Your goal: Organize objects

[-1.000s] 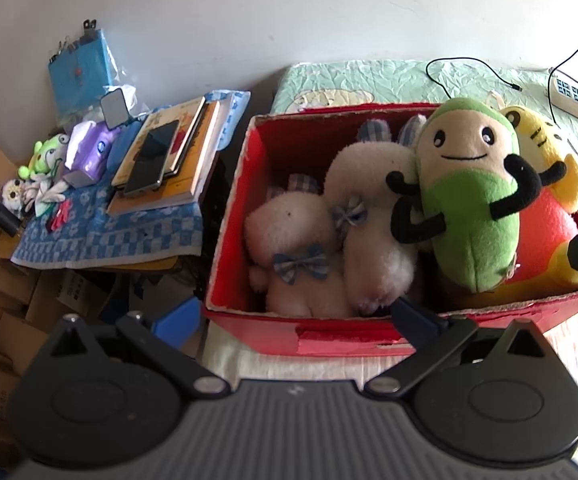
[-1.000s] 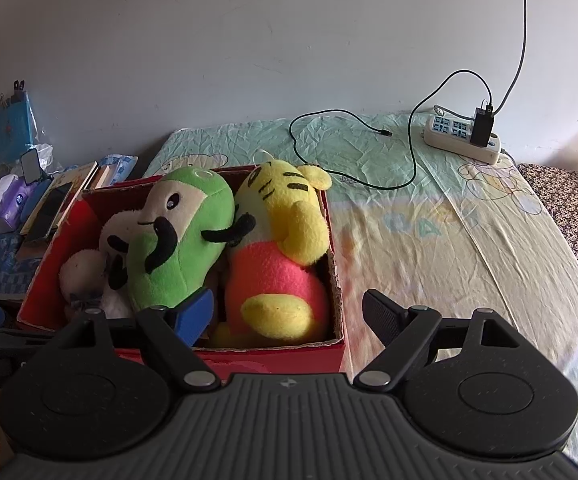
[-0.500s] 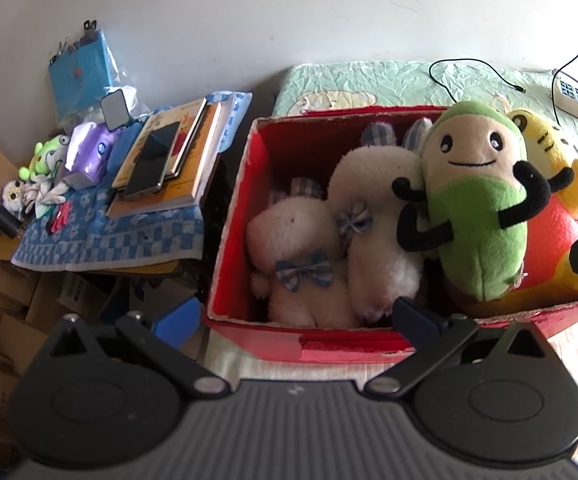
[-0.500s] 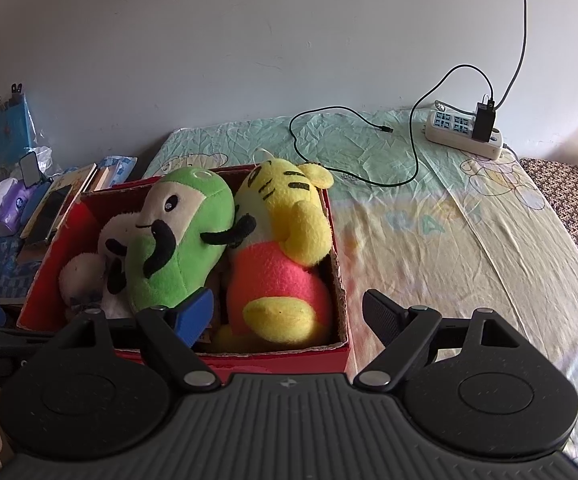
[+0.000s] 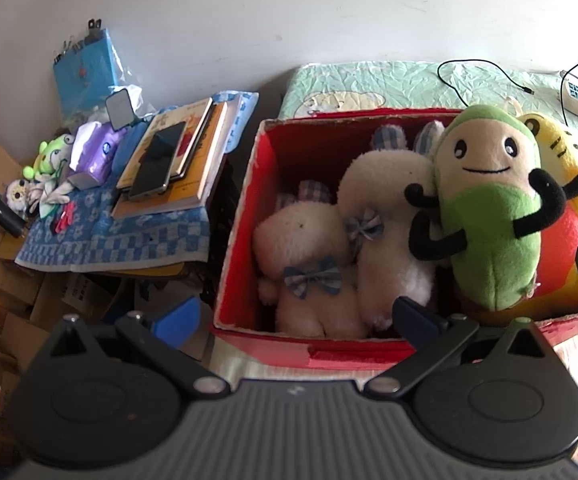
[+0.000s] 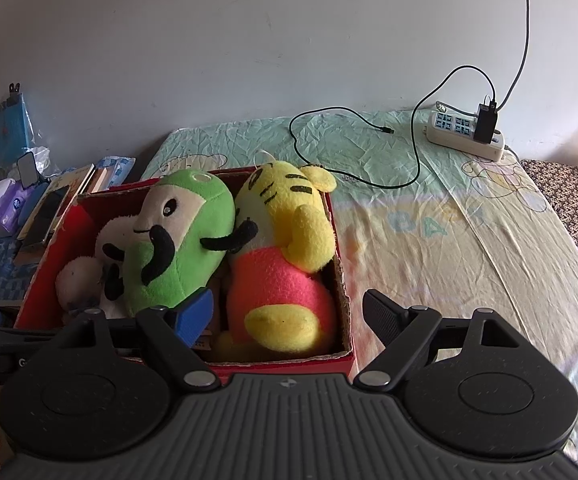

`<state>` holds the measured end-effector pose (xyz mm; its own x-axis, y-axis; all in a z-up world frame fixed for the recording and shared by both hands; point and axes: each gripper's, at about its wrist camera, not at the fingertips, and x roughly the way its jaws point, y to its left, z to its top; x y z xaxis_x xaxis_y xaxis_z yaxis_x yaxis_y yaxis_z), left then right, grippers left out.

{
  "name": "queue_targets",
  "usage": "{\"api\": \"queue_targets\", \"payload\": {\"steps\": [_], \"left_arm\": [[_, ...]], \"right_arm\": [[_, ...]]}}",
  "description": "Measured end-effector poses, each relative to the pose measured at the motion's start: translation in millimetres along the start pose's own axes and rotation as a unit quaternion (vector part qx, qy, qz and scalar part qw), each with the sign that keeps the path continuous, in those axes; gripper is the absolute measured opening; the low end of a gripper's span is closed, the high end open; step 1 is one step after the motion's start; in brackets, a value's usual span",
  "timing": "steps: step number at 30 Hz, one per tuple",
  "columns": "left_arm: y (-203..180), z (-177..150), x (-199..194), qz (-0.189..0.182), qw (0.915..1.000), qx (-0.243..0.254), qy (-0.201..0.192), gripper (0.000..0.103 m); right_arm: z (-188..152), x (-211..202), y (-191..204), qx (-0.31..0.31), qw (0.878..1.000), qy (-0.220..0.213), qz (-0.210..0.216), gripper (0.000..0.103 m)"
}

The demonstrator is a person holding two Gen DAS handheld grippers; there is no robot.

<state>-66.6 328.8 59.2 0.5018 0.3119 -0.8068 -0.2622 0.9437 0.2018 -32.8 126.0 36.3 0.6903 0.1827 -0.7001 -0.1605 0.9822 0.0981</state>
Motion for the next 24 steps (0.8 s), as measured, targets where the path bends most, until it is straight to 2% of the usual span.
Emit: {"api": "queue_targets", "payload": {"steps": [9,24], "left_arm": [[0.3,1.7,1.5,0.008,1.0000,0.001,-0.002,0.103],[-1.0,2.2,5.1,0.001,1.0000,-0.002,0.005,0.103]], "right_arm": [[0.2,2.8,0.4,-0.002,1.000,0.000,-0.001,0.084],[2.8,8.8,2.6,-0.006,1.000,0.002,0.001,0.084]]}}
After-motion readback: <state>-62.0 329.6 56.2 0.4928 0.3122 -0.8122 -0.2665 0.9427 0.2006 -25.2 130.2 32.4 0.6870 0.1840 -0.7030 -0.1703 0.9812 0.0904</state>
